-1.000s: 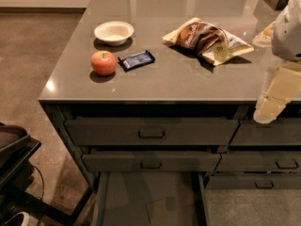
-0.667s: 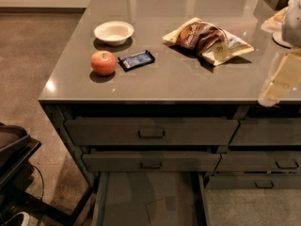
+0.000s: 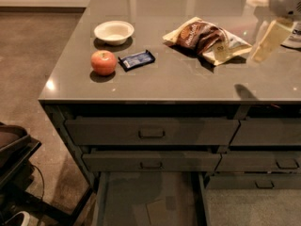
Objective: Place brown chip bag into bottom drawer
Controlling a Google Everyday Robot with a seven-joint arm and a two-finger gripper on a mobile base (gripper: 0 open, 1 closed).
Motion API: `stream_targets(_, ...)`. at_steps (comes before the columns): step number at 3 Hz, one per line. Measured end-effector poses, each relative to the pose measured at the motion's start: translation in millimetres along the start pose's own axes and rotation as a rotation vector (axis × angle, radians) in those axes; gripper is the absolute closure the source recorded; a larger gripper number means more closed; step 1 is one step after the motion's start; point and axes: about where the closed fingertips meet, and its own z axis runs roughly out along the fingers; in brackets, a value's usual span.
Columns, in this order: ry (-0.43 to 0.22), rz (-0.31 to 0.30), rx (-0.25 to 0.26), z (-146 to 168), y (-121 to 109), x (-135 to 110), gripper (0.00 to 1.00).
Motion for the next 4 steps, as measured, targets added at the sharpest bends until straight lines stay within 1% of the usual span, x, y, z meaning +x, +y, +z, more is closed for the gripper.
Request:
stream_targets(1, -0.085, -0.020, 0.032, 26, -48, -12, 0.00)
stream_targets(2, -0.105, -0.028, 0.085, 12, -66, -18, 0.00)
stream_targets(3, -0.105, -0.028, 0.085, 11, -66, -18, 0.00)
stream_targets(4, -0.084, 0.006, 0.128, 14, -82, -3, 0.00)
